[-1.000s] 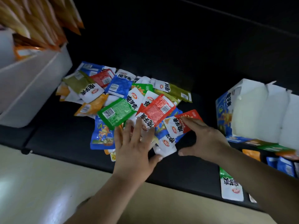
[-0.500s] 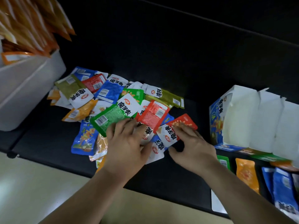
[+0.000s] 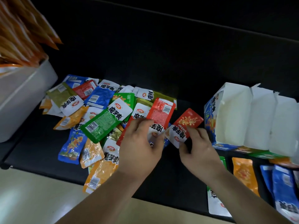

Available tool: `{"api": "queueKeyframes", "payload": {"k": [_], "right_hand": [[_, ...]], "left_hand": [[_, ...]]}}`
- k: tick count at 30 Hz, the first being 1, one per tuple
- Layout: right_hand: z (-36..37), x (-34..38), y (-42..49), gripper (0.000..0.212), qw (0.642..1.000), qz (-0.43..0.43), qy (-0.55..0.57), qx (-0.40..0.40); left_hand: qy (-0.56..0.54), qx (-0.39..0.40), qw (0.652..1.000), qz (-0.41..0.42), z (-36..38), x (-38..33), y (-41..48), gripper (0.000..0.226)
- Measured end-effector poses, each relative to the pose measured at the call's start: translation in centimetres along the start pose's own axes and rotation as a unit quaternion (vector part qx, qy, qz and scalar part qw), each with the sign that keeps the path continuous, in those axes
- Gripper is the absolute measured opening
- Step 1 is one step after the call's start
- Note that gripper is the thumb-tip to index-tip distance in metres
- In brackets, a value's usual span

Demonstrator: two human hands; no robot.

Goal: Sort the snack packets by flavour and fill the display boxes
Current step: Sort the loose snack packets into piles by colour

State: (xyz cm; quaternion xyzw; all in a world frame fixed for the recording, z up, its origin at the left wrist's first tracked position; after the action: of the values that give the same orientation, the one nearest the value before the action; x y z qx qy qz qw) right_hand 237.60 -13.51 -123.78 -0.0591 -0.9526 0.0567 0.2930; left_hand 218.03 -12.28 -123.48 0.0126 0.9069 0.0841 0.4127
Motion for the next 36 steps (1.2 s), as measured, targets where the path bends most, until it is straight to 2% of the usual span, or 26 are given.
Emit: {"api": "queueKeyframes", "payload": {"k": [3, 5, 7, 9, 11, 12, 14, 16, 17, 20, 22, 24, 27, 30, 33, 35, 36], "right_hand": [[0.1, 0.0, -0.4, 0.068, 0.999, -0.006, 0.037, 0.009], [-0.4, 0.1, -0.3, 0.061, 0.995, 0.016, 0.098, -0.030], [-0.7, 0.3, -0.3, 0.055, 0.990, 0.001, 0.116, -0.077], [0.2, 0.2, -0.5, 0.052, 0.993, -0.023, 0.101, -0.047], [2.0, 0.1, -0.9, 0.049, 0.997, -0.022, 0.073, 0.008], [2.8, 0.1, -1.1, 0.050, 0.998, -0.022, 0.048, 0.021], [3.5, 0.0, -1.0, 0.056, 1.000, -0.025, -0.003, 0.010], [3.4, 0.0, -0.3, 0.053, 1.000, -0.023, -0.012, -0.003], [3.2, 0.0, 0.2, 0.050, 1.000, -0.009, -0.009, 0.003], [2.3, 0.4, 1.6, 0.043, 0.999, 0.031, -0.015, 0.009], [2.2, 0.9, 1.7, 0.037, 0.999, 0.006, -0.023, -0.021], [2.1, 1.9, 1.3, 0.029, 0.997, -0.032, 0.008, -0.071], [1.5, 4.4, 0.7, 0.018, 0.984, 0.011, 0.169, -0.050], [1.7, 6.7, 1.0, 0.020, 0.939, 0.098, 0.331, 0.012], [1.4, 7.0, 1.7, 0.024, 0.891, 0.166, 0.422, -0.005], [0.4, 5.9, 2.2, 0.027, 0.905, 0.173, 0.383, -0.059], [-0.2, 5.1, 2.5, 0.027, 0.920, 0.166, 0.345, -0.081]], "left_hand": [[0.007, 0.004, 1.000, 0.003, 1.1, -0.5, 0.5, 0.042], [0.030, 0.055, 0.998, 0.026, 2.5, -1.6, 0.7, 0.047], [0.070, 0.120, 0.989, 0.049, 3.8, -2.8, 0.4, 0.055], [0.146, 0.117, 0.977, 0.102, 3.8, -3.4, 0.0, 0.048], [0.192, 0.071, 0.969, 0.139, 2.5, -2.6, -0.4, 0.037], [0.213, 0.062, 0.965, 0.138, 1.7, -1.8, -0.5, 0.041], [0.275, 0.080, 0.954, 0.090, 0.6, 0.5, -0.3, 0.067], [0.311, 0.100, 0.945, 0.031, -0.3, 2.7, -0.1, 0.088], [0.310, 0.099, 0.946, 0.017, -0.8, 3.3, -0.1, 0.091], [0.293, 0.076, 0.953, 0.035, -1.5, 3.9, -0.2, 0.079], [0.279, 0.073, 0.957, 0.038, -1.6, 3.9, -0.2, 0.070], [0.221, 0.059, 0.973, 0.019, -1.8, 3.8, 0.1, 0.070], [0.089, 0.013, 0.996, -0.005, -1.9, 3.2, 0.4, 0.067], [-0.047, -0.017, 0.997, -0.063, -1.9, 2.3, -0.1, 0.055], [-0.103, 0.015, 0.995, 0.005, -1.1, -0.4, -1.0, 0.043], [-0.106, 0.057, 0.991, 0.061, -0.8, -1.3, -1.3, 0.037], [-0.054, 0.057, 0.993, 0.087, -0.8, -0.9, -1.1, 0.038]]}}
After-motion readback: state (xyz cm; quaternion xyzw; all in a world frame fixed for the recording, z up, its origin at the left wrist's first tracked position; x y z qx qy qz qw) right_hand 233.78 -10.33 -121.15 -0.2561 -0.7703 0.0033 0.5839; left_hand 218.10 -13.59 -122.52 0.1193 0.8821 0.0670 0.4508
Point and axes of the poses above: each hand's wrist, its own y-axis towards the middle knuckle, its own z-axis out of the palm, x = y × z, the point moved 4 cm from there along y, towards the middle knuckle
